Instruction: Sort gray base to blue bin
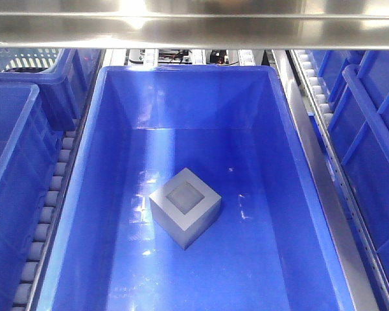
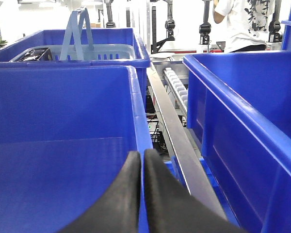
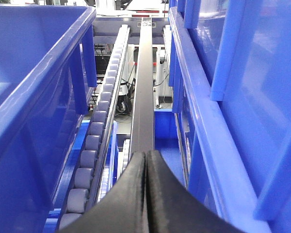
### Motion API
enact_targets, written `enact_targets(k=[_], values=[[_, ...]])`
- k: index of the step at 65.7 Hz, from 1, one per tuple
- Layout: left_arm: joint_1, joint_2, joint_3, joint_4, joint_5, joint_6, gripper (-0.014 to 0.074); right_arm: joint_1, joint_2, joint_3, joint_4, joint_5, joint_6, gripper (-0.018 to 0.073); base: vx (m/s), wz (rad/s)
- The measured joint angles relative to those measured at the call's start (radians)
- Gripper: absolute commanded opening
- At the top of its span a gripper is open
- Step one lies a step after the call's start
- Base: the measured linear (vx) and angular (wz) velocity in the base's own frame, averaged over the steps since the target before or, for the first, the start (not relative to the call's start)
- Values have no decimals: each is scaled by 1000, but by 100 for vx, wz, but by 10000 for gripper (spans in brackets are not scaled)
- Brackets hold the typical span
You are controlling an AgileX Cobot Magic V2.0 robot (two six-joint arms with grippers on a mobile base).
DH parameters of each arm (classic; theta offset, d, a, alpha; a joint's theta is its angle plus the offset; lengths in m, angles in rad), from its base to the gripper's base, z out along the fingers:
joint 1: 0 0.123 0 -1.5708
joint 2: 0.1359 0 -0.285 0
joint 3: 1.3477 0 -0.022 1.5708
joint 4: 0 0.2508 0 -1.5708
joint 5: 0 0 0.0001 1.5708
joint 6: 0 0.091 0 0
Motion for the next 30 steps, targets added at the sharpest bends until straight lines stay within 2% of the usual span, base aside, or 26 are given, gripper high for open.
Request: enact_targets(k=[30], values=[[0, 0, 0, 0, 0, -2, -6, 0, 0, 0, 0, 0, 0, -9, 0, 0]])
